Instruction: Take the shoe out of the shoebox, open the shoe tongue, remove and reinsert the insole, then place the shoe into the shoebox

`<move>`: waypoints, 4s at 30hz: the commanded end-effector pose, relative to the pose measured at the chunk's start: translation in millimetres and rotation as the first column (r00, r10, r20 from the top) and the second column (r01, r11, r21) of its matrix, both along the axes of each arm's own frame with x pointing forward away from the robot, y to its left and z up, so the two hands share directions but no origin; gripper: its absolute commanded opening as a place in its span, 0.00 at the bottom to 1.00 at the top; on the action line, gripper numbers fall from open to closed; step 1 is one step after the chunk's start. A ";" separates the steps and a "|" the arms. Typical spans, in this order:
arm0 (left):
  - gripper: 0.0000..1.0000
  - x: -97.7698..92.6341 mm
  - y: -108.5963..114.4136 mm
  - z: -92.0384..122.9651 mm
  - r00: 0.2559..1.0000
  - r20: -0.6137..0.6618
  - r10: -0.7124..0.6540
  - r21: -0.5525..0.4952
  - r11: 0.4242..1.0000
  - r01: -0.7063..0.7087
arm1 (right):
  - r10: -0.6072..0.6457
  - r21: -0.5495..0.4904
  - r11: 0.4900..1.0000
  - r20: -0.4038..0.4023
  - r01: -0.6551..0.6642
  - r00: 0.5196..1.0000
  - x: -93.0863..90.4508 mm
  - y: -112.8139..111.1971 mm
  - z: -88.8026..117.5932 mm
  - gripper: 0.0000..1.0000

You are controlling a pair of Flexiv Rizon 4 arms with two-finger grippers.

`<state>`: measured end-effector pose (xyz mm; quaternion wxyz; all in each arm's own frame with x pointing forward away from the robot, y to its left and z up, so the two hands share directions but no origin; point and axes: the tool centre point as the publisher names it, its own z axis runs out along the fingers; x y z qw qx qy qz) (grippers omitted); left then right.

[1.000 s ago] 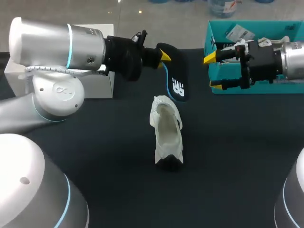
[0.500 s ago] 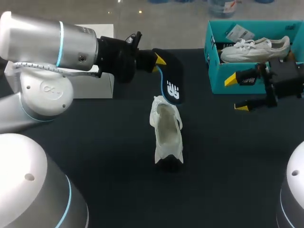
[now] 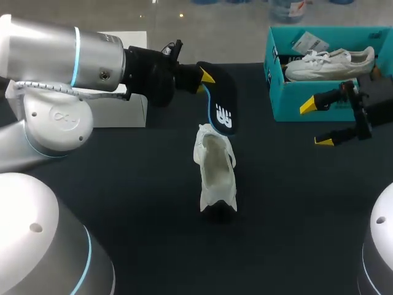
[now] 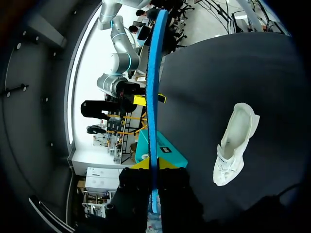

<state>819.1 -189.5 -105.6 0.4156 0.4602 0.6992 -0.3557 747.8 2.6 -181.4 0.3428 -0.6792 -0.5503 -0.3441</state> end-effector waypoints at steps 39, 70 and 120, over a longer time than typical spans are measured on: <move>0.00 -59.0 34.7 -9.6 0.814 -0.579 -0.040 0.080 0.991 0.106 | -0.002 -0.003 1.000 0.000 0.002 1.000 -1.1 0.5 0.2 1.00; 0.00 -67.6 32.7 -19.0 0.808 -0.584 -0.080 0.009 0.994 0.104 | -0.002 -0.003 1.000 0.000 0.002 1.000 -1.1 0.5 0.2 1.00; 0.00 -81.4 6.5 -157.1 0.764 -0.639 -0.091 -0.147 0.989 -0.006 | -0.002 -0.003 1.000 0.000 0.002 1.000 -1.1 0.5 0.2 1.00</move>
